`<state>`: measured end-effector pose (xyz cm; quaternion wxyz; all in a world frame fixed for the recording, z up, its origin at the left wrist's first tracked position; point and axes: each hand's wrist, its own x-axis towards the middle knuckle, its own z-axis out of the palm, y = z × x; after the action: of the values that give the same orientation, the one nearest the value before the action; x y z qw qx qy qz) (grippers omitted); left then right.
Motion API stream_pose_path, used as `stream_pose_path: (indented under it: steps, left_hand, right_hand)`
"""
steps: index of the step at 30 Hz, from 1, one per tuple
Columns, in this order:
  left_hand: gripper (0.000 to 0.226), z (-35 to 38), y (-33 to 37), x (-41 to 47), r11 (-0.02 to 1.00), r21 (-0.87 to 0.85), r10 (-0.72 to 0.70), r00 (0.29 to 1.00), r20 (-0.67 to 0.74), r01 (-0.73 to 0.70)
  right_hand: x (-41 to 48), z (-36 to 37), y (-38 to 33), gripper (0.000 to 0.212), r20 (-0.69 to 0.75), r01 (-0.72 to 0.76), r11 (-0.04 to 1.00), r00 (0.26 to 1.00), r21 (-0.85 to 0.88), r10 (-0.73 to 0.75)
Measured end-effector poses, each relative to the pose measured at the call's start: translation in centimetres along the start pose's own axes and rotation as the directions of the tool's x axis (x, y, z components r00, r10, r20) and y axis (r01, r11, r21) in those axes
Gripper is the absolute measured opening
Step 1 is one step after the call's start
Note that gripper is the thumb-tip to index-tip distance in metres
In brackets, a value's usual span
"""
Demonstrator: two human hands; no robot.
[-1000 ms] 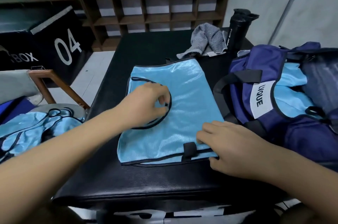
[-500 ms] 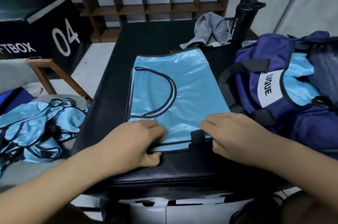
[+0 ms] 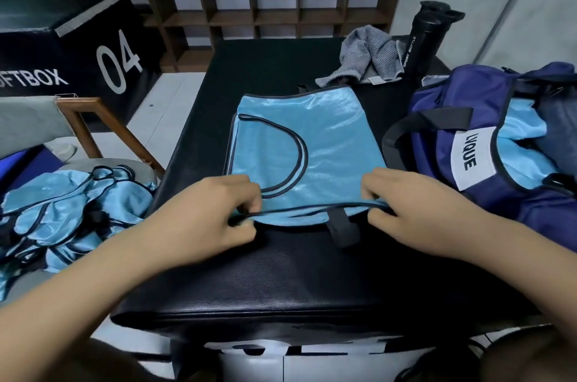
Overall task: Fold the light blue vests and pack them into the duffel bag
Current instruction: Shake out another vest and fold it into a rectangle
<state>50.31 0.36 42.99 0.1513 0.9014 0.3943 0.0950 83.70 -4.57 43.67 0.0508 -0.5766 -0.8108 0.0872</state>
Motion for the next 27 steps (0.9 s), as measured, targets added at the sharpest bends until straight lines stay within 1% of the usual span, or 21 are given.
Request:
stream_pose_path:
  steps: [2,3,4,6,7,8,11,14,16,19,22,27]
  left_hand:
    - [0.012,-0.8,0.2,0.1,0.998,-0.062,-0.026,0.999,-0.027,0.025]
    - [0.015,-1.0,0.3,0.1,0.994,-0.102,-0.047,0.999,-0.02,0.044]
    - [0.017,-1.3,0.4,0.1,0.986,-0.152,-0.068,0.998,0.005,0.068]
    - [0.02,-1.7,0.4,0.0,0.964,-0.24,-0.098,0.993,0.072,0.113]
    - [0.019,-1.9,0.3,0.0,0.957,-0.263,-0.107,0.991,0.084,0.125]
    - [0.017,-2.1,0.2,0.1,0.951,-0.278,-0.114,0.99,0.085,0.134]
    - [0.012,-2.3,-0.2,0.5,0.941,-0.3,-0.143,0.988,0.066,0.156]
    - [0.011,-1.9,-0.7,1.1,0.948,-0.263,-0.172,0.984,0.046,0.179]
    - [0.012,-1.6,-1.1,1.6,0.949,-0.251,-0.192,0.981,0.024,0.192]
    - [0.011,-1.5,-1.9,2.9,0.953,-0.222,-0.222,0.974,-0.037,0.209]
    - [0.012,-1.4,-3.1,4.6,0.954,-0.19,-0.255,0.96,-0.118,0.23]
    - [0.011,-0.7,-5.3,7.7,0.943,-0.216,-0.3,0.93,-0.213,0.254]
  right_hand:
    - [0.1,-0.6,0.2,0.015,-0.018,-0.027,0.998,0.999,0.064,0.029]
    - [0.1,-0.9,0.4,0.015,0.01,-0.047,0.994,0.999,0.1,0.046]
    - [0.1,-1.2,0.5,0.013,0.063,-0.057,0.987,0.997,0.15,0.048]
    - [-0.1,-1.8,0.8,0.011,0.206,-0.09,0.949,0.978,0.303,0.027]
    - [-0.1,-2.1,1.0,0.011,0.243,-0.109,0.921,0.97,0.374,0.016]
    - [-0.1,-2.3,1.1,0.009,0.25,-0.123,0.898,0.968,0.422,0.015]
    - [0.2,-2.2,1.5,0.007,0.206,-0.135,0.871,0.978,0.472,0.04]
    - [0.7,-1.8,1.3,0.013,0.141,-0.16,0.876,0.984,0.456,0.106]
    - [1.3,-1.6,1.3,0.017,0.069,-0.18,0.885,0.984,0.43,0.166]
    - [2.8,-1.4,1.7,0.017,-0.046,-0.206,0.894,0.969,0.399,0.244]
    - [4.7,-1.4,2.3,0.015,-0.147,-0.211,0.906,0.949,0.367,0.281]
    - [8.0,-1.0,3.2,0.017,-0.227,-0.224,0.928,0.928,0.297,0.297]
